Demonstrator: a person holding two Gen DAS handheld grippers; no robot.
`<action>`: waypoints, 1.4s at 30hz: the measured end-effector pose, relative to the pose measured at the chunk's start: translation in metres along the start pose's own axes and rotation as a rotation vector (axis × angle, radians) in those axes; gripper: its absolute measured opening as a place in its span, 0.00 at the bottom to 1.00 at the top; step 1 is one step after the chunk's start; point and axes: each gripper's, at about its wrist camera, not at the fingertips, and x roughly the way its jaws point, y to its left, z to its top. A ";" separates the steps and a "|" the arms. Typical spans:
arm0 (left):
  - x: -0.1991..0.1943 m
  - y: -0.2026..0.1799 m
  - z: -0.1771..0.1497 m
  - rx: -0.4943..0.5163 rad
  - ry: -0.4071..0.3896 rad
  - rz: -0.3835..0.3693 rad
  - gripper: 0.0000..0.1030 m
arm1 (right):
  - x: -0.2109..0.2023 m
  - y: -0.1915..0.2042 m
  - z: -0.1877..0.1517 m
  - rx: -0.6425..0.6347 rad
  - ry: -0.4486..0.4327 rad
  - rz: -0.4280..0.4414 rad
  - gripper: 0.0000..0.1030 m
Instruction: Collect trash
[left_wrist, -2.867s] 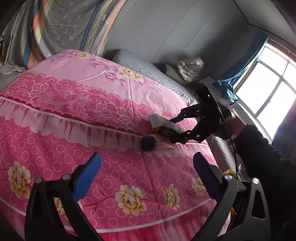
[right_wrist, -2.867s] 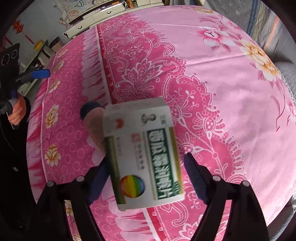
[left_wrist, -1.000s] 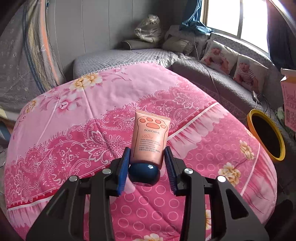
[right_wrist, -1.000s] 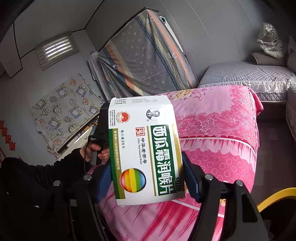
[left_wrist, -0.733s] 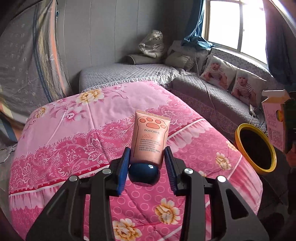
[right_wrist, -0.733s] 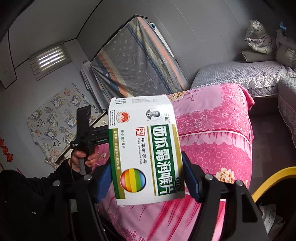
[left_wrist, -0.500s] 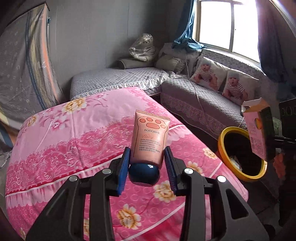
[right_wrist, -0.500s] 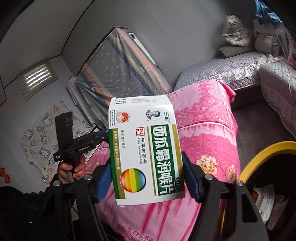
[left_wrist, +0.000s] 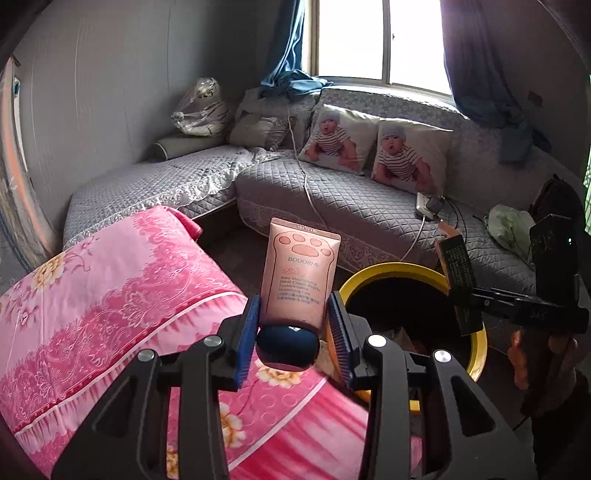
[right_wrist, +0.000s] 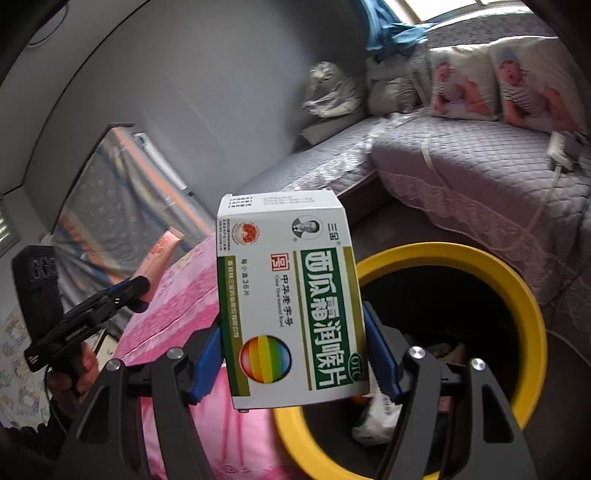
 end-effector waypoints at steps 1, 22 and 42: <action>0.005 -0.010 0.003 0.007 -0.003 -0.009 0.34 | -0.002 -0.008 -0.001 0.016 -0.004 -0.015 0.63; 0.064 -0.019 -0.004 -0.157 -0.007 -0.057 0.81 | 0.012 -0.050 -0.002 0.156 0.022 -0.343 0.74; -0.167 0.094 -0.066 -0.247 -0.324 0.671 0.92 | 0.031 0.077 -0.011 -0.115 -0.233 -0.638 0.92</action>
